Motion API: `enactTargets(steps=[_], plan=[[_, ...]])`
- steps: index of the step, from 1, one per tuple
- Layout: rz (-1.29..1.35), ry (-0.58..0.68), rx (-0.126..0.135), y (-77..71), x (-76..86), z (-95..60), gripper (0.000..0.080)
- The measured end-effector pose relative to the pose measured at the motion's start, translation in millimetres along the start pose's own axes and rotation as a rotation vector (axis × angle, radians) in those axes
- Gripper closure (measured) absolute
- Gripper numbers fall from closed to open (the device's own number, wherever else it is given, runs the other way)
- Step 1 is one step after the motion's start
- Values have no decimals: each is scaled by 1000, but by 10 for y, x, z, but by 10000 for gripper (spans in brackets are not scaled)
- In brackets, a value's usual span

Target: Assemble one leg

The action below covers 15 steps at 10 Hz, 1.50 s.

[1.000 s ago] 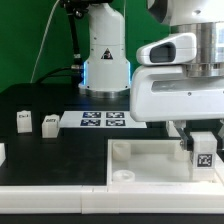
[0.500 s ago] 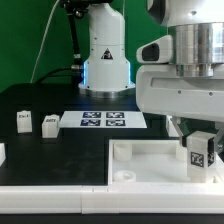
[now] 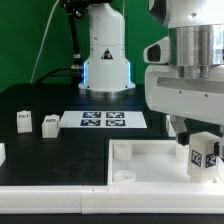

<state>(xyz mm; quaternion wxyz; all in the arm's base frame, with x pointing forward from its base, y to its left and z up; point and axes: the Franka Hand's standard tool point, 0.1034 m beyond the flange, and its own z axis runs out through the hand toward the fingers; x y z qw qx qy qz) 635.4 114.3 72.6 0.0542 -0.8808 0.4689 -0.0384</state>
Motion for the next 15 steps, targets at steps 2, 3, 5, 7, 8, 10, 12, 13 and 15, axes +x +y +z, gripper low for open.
enactTargets(steps=[2, 3, 5, 7, 8, 10, 12, 13, 15], plan=[[-142, -1, -2, -11, 5, -9, 158], [-265, 7, 4, -22, 4, -7, 151], [-506, 7, 1, -30, -25, 2, 151], [-738, 8, -4, -54, -55, -1, 150], [-866, 10, -9, -73, -59, -16, 150], [-1069, -2, -15, -91, 22, -61, 150], [-1167, 0, -15, -83, 54, -69, 150], [-1247, 9, -23, -89, 61, -74, 150], [-1248, 8, -24, -83, 66, -69, 255]])
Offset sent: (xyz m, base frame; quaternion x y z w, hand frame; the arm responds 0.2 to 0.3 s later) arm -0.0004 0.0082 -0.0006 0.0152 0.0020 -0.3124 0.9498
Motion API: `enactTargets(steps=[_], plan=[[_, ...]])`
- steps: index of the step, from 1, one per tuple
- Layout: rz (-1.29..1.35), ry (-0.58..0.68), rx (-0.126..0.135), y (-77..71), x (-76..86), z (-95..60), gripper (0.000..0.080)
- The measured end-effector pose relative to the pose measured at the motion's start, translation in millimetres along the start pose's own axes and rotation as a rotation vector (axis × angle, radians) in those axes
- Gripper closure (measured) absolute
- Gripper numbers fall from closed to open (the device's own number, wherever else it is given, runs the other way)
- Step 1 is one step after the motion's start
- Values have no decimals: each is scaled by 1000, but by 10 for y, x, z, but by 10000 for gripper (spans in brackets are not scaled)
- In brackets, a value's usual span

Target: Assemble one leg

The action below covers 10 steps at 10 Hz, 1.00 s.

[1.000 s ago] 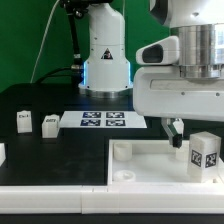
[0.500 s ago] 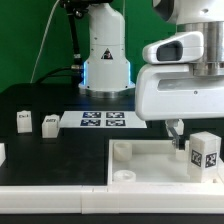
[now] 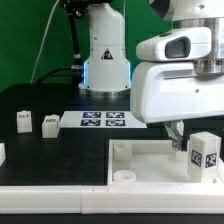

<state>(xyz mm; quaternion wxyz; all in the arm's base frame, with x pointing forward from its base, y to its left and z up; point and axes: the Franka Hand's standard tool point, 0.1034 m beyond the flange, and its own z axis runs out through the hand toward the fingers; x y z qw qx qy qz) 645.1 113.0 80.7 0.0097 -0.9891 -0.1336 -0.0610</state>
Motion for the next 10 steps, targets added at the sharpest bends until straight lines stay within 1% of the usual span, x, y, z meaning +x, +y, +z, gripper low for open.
enactTargets(steps=[1, 2, 3, 4, 5, 7, 10], plan=[[0, 0, 0, 0, 0, 0, 393], [42, 0, 1, -2, 0, 1, 510], [50, 0, 1, -1, -1, 1, 510], [151, 0, 5, -8, 0, 1, 506], [307, 0, 8, -22, 2, 0, 506], [523, -3, 6, -44, -1, 2, 506], [897, -14, 1, -15, -24, 1, 506]])
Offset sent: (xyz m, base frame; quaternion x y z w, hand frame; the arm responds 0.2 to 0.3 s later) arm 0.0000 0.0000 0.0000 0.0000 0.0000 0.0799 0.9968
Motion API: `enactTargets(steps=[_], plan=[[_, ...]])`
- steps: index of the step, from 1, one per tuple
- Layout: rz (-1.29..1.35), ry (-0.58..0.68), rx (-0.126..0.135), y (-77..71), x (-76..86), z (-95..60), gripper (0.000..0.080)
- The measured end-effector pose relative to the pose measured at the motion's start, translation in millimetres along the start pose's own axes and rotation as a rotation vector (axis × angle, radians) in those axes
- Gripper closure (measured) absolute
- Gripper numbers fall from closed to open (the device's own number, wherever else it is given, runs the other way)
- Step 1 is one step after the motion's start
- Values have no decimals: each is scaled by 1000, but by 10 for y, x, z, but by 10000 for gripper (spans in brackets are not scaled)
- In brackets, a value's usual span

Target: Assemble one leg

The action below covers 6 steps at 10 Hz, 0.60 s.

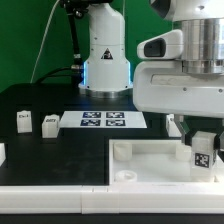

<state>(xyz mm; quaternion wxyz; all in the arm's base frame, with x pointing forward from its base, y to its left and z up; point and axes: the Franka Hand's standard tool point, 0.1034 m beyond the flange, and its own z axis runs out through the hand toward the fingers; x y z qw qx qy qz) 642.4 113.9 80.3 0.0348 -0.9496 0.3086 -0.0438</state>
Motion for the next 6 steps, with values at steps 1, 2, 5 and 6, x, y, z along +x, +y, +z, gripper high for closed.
enactTargets(steps=[1, 2, 5, 6], plan=[[121, -2, -4, 13, 2, -1, 506], [215, -3, -5, 20, 3, 0, 506], [458, -12, -10, 35, -7, 0, 506], [502, -15, -9, 35, -13, 1, 506]])
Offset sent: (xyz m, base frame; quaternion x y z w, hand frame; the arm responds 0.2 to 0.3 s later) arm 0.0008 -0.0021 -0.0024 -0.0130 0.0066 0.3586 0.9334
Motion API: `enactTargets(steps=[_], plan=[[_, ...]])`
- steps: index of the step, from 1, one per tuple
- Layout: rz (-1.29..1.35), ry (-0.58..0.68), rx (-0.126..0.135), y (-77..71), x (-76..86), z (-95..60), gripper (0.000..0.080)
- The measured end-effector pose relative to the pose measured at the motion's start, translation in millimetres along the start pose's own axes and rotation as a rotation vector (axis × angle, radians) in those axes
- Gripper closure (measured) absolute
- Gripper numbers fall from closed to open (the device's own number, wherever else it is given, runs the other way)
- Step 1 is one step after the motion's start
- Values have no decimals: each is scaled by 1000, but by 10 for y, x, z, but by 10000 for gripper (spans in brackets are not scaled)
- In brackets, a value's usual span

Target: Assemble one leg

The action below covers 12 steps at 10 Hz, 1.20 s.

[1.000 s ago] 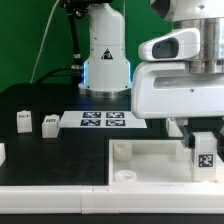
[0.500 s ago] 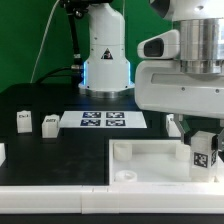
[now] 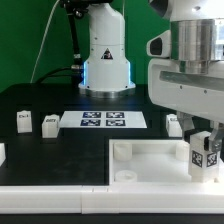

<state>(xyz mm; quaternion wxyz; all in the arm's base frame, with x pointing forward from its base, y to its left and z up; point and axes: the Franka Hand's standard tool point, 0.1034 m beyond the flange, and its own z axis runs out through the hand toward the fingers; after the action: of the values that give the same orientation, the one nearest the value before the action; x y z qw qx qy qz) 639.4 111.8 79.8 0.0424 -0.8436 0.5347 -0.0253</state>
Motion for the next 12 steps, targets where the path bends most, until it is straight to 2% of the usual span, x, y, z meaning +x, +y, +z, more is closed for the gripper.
enactTargets(steps=[1, 2, 3, 4, 6, 10, 12], plan=[[-3, -1, 0, 1, -7, 7, 346], [-29, -1, -1, 1, -12, 10, 346], [-110, -2, -2, -1, -37, 20, 181], [-141, -4, -6, 1, -68, 36, 181], [-429, -1, -8, 4, -64, 42, 152], [-742, -5, -7, -3, -104, 47, 151], [-977, 3, -17, 0, -95, 51, 151]])
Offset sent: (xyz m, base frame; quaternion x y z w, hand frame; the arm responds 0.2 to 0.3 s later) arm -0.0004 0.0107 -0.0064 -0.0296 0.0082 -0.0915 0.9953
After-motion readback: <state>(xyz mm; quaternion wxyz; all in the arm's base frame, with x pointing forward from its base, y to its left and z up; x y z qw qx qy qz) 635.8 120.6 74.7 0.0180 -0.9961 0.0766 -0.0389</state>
